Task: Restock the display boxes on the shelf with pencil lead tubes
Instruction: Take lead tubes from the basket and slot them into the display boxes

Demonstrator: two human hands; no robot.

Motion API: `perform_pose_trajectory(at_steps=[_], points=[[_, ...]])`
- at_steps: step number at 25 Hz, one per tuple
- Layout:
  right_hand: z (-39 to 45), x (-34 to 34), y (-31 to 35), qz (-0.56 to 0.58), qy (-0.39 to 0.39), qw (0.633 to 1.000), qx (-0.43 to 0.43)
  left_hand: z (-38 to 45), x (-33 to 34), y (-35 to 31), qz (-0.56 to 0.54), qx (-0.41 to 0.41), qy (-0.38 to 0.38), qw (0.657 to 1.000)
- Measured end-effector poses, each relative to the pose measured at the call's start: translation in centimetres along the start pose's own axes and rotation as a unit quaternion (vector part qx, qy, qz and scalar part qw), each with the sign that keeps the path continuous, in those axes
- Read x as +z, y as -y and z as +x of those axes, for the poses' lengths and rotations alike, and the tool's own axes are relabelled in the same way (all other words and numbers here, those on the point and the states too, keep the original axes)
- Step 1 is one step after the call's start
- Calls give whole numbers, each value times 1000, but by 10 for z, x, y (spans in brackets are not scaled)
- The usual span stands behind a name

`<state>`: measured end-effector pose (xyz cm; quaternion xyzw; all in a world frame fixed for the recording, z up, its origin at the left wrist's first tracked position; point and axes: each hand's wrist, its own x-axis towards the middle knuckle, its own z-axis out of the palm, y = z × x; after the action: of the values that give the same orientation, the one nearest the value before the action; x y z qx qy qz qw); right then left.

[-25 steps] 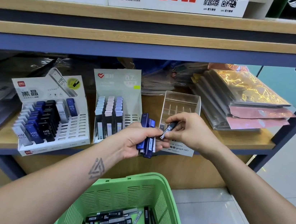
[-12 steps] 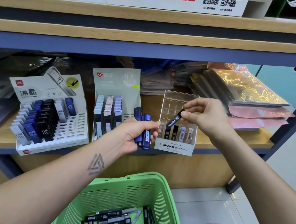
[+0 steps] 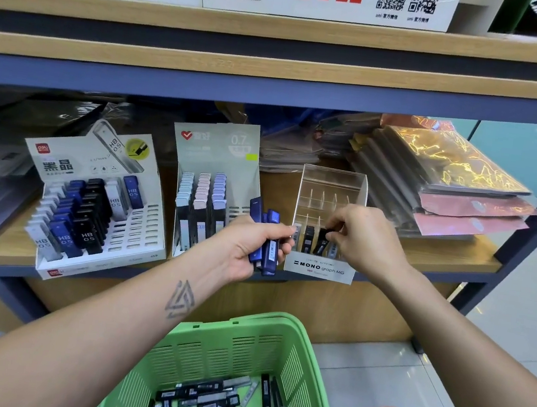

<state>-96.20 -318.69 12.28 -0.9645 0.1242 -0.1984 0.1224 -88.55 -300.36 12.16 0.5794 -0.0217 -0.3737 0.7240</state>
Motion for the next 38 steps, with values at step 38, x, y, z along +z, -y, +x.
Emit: perform_pose_trajectory(at_steps=[38], points=[[-2, 15, 5, -164, -20, 985, -49, 1, -2, 5, 18, -29, 27, 999]])
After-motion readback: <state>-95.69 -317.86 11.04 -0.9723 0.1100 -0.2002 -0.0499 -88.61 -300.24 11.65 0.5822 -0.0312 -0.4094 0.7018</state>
